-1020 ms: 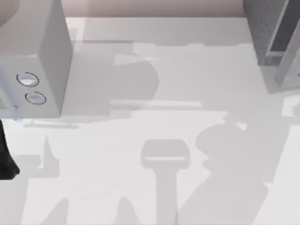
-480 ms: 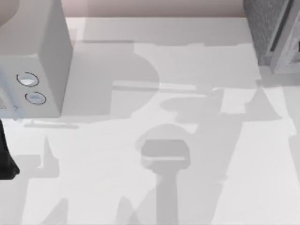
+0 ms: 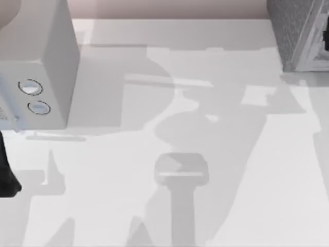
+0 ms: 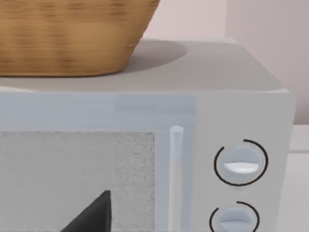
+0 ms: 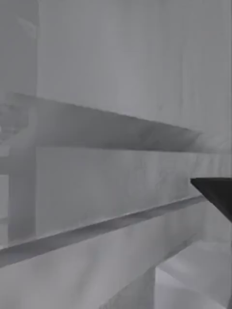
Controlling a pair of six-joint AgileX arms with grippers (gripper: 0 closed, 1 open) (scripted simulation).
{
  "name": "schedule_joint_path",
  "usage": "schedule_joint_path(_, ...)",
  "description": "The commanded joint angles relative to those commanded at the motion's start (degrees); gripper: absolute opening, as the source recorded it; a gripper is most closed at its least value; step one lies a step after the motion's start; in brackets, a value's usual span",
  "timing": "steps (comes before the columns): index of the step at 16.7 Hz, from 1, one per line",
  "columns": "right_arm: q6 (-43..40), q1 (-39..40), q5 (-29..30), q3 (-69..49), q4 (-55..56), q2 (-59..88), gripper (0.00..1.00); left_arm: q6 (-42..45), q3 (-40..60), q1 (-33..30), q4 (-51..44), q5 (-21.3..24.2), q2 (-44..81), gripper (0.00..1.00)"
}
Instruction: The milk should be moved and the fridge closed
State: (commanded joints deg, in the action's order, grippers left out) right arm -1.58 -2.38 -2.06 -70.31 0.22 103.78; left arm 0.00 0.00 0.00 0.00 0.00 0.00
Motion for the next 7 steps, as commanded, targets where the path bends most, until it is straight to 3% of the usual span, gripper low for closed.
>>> schedule_joint_path(4, 0.3, -0.1, 0.2, -10.8, -1.6, 8.0, 1.00, 0.0, 0.0, 0.0, 0.0, 0.0, 0.0, 1.00)
schedule_joint_path(7, 0.1, 0.1, 0.2, -12.6, -2.7, 9.9, 1.00, 0.0, 0.0, 0.0, 0.0, 0.0, 0.0, 1.00)
